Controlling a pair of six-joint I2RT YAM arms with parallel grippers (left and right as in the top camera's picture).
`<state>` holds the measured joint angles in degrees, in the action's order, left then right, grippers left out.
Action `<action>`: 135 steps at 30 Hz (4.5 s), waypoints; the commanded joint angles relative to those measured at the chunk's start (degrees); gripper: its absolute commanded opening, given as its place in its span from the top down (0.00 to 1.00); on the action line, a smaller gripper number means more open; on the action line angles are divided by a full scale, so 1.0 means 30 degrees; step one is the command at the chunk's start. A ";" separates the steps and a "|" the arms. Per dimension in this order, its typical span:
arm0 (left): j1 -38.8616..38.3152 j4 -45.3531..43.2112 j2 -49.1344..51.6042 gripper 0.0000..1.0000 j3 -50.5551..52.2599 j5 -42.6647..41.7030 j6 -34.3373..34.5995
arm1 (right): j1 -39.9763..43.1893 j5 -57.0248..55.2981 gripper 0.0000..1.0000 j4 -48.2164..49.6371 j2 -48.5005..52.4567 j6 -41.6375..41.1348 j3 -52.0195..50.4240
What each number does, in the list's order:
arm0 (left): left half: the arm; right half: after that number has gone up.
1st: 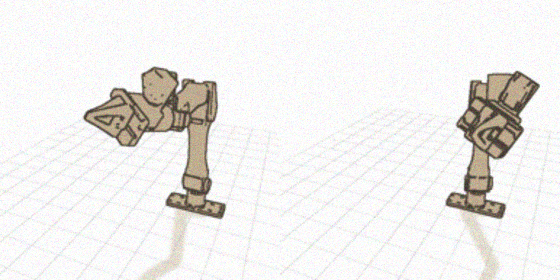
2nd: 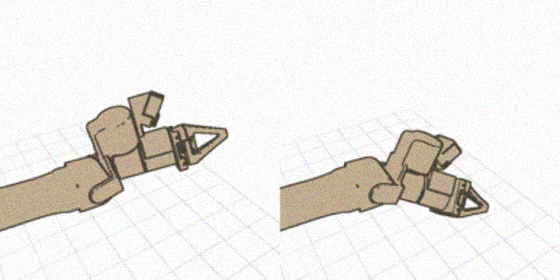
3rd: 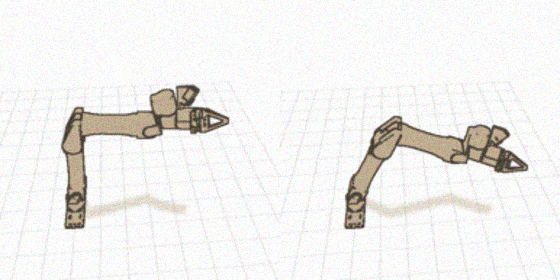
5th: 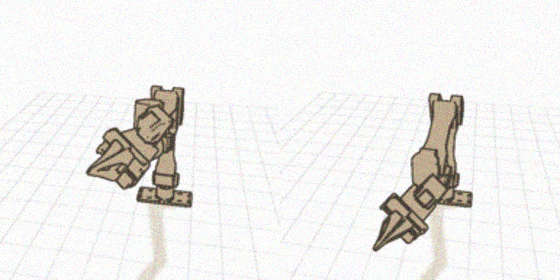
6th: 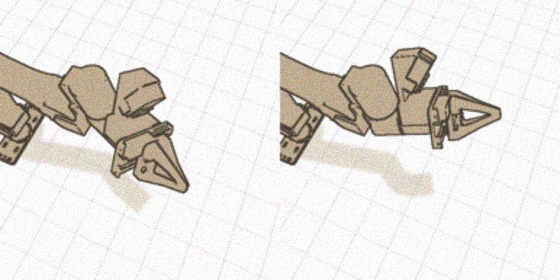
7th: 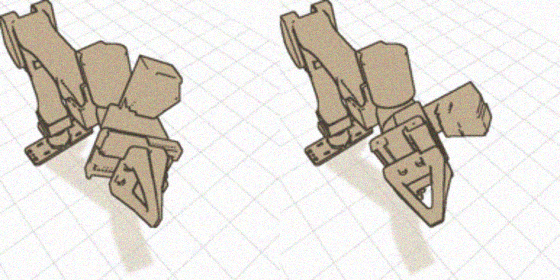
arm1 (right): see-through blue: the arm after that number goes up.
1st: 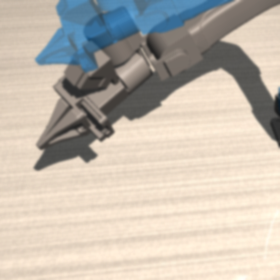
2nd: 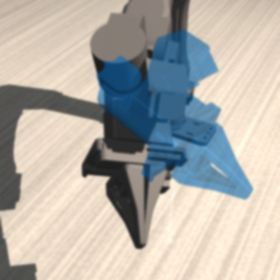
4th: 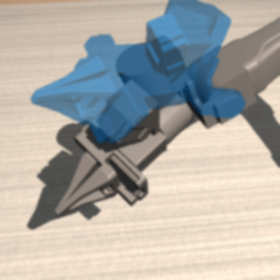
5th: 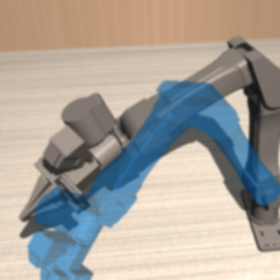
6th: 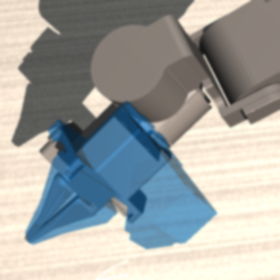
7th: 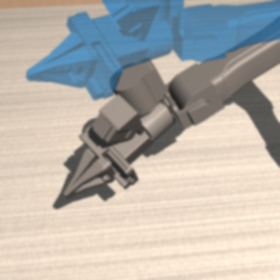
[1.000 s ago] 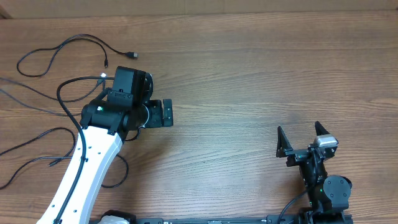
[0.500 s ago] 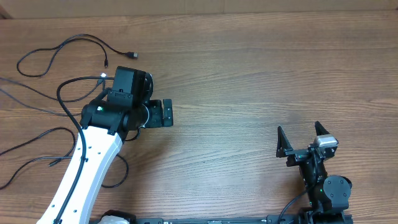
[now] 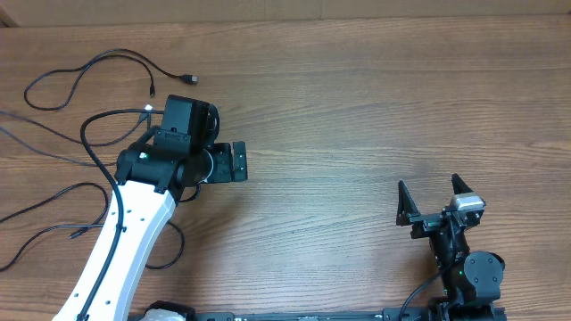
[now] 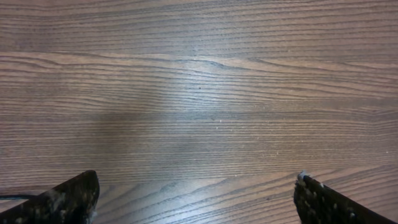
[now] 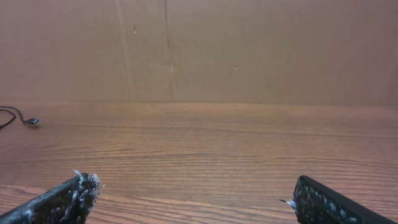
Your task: Untangle cables
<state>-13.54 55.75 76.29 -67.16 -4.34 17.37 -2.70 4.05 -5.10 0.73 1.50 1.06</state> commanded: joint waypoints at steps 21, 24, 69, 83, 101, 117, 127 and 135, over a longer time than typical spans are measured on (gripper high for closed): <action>0.0634 -0.1027 -1.5278 0.00 0.8167 0.0095 -0.0743 | 0.0066 -0.0189 0.00 0.0153 -0.0189 0.0095 -0.0189; 0.0648 -0.1035 -1.5548 0.00 0.8378 0.0080 -0.0721 | 0.0066 -0.0189 0.00 0.0153 -0.0189 0.0095 -0.0189; 0.0685 -1.8659 -2.5369 0.00 2.2294 0.1086 -0.2368 | 0.0066 -0.0189 0.00 0.0153 -0.0189 0.0095 -0.0189; 0.0663 -1.7041 -2.5369 0.00 2.2294 0.1151 -0.4860 | 0.0066 -0.0189 0.00 0.0153 -0.0189 0.0095 -0.0189; 0.2586 -1.7019 -2.5369 0.00 2.2301 0.1552 -0.4350 | 0.0066 -0.0189 0.00 0.0153 -0.0189 0.0095 -0.0189; 0.3672 -1.7005 -2.5369 0.01 2.2294 0.1581 -0.5384 | 0.0066 -0.0189 0.00 0.0153 -0.0189 0.0095 -0.0189; 0.4167 -1.6997 -2.5361 0.00 2.2294 0.1472 -0.5814 | 0.0066 -0.0189 0.00 0.0153 -0.0189 0.0095 -0.0189; 0.4080 -1.7092 -2.5361 0.00 2.2294 0.1435 -0.5858 | 0.0066 -0.0189 0.00 0.0153 -0.0189 0.0095 -0.0189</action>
<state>-1.45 4.47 0.69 -0.51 -0.16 1.04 -2.70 4.05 -4.95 0.62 1.52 1.06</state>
